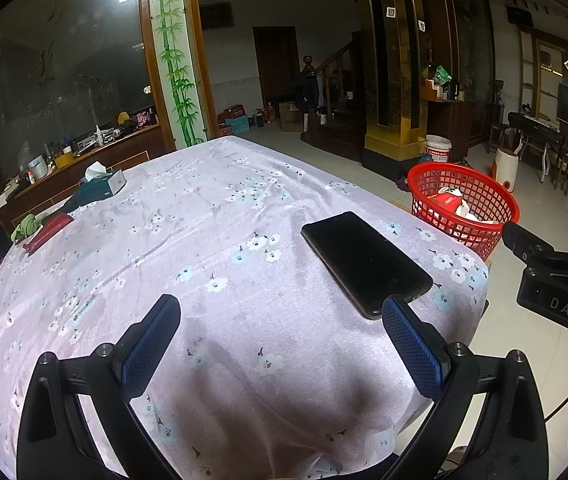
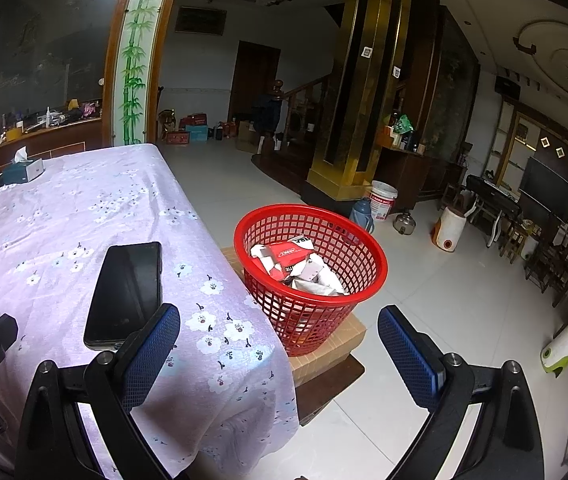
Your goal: Collect trash
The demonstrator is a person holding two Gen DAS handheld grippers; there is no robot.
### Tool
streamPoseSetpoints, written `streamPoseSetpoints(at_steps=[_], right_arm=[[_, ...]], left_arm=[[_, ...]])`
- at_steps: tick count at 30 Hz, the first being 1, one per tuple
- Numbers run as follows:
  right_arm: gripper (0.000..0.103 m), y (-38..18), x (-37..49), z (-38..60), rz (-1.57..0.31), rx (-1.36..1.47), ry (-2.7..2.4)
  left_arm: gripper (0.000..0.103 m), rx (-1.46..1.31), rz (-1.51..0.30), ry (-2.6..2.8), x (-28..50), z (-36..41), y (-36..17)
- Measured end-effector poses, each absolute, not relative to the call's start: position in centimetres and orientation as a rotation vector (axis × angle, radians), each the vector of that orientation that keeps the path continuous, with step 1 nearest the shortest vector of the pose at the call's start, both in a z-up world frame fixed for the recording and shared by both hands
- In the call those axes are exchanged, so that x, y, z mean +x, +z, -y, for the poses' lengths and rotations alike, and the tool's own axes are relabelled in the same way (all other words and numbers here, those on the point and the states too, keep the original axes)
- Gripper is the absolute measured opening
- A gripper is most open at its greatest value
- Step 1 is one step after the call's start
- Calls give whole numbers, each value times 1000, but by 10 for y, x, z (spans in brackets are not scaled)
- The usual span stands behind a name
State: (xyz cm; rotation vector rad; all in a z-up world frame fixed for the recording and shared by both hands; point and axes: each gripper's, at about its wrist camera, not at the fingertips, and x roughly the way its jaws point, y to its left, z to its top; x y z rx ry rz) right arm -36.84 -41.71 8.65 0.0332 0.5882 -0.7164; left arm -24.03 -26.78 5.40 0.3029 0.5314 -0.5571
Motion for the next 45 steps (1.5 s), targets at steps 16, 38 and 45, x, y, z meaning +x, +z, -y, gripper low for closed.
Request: streamPoseSetpoints(at_steps=[16, 38, 45], right_arm=[[101, 90, -350, 403, -579, 2, -668], [101, 66, -176, 244, -881, 108, 41], [101, 27, -116, 214, -1007, 98, -13]], left_arm=[[100, 273, -542, -509, -250, 250, 56], [100, 148, -831, -79, -142, 63, 45], [100, 88, -949, -71, -99, 28, 31]])
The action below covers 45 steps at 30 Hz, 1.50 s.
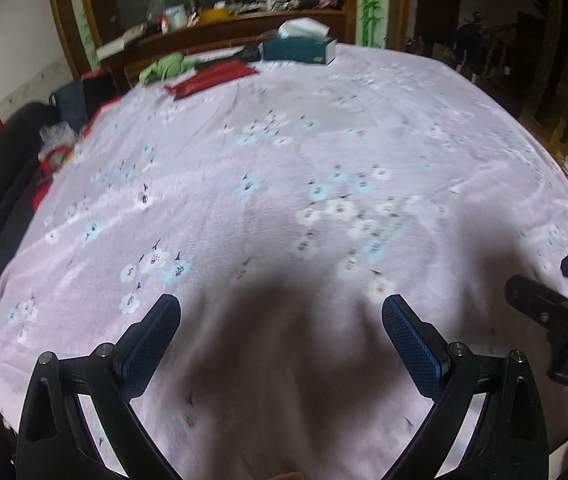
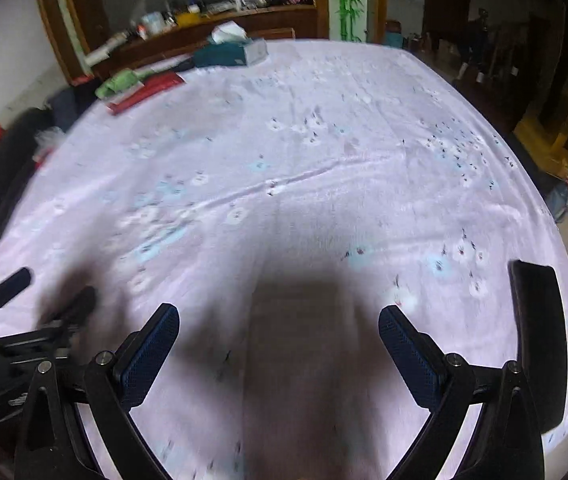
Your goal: Collect trash
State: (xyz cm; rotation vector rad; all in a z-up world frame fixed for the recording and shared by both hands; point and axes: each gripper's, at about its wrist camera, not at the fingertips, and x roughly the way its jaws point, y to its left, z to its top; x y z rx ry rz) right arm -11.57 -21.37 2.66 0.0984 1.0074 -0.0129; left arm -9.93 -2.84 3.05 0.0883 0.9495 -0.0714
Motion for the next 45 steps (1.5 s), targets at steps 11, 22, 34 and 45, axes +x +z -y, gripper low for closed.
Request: streamPoseSetpoints(at_steps=[11, 22, 34, 45], right_arm=[[101, 4, -77, 214, -1072, 101, -95], [103, -2, -72, 207, -996, 59, -125], [103, -3, -71, 206, -998, 59, -124], [103, -3, -71, 206, -998, 59, -125]], left_arm=[[100, 89, -1041, -71, -39, 9, 6], [102, 38, -1009, -96, -28, 2, 2], [103, 38, -1012, -100, -24, 1, 0], [103, 38, -1012, -100, -23, 1, 0]])
